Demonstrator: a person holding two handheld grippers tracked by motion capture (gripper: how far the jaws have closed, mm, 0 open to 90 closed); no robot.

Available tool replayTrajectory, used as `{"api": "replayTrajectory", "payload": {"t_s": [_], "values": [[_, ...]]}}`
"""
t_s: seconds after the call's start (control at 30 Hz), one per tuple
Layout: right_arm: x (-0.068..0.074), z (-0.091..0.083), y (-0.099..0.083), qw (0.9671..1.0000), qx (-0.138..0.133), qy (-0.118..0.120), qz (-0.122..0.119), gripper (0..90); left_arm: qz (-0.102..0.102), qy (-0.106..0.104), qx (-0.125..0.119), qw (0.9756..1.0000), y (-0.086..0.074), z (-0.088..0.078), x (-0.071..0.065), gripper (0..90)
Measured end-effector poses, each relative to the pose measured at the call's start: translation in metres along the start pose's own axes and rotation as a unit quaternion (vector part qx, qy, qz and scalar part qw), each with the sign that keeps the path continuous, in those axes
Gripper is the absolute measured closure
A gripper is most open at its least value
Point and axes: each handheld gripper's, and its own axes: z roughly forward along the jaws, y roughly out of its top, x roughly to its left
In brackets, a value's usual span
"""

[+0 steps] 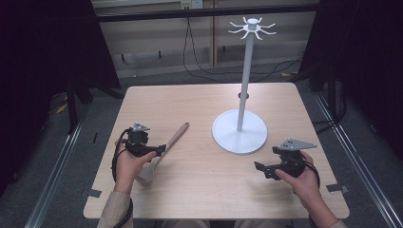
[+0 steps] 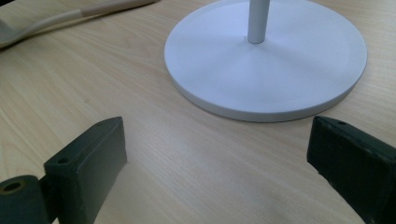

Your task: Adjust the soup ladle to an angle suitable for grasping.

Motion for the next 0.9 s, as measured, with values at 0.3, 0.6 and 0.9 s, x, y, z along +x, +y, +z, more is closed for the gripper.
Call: {"api": "replayTrajectory", "payload": {"t_s": [0.3, 0.6, 0.9], "values": [[0.000, -0.002, 0.000, 1.0000, 0.000, 0.003, 0.001, 4.4, 0.014, 0.002, 0.014, 0.9998, 0.003, 0.007, 0.001, 18.4], [-0.003, -0.015, -0.005, 0.9999, -0.005, -0.006, 0.007, 4.4, 0.025, 0.000, 0.023, 0.9994, 0.017, 0.009, 0.003, 18.5], [-0.007, -0.020, -0.010, 0.9997, -0.005, -0.014, 0.018, 4.5, 0.043, -0.020, 0.065, 0.9968, 0.023, 0.025, -0.001, 23.0]]}}
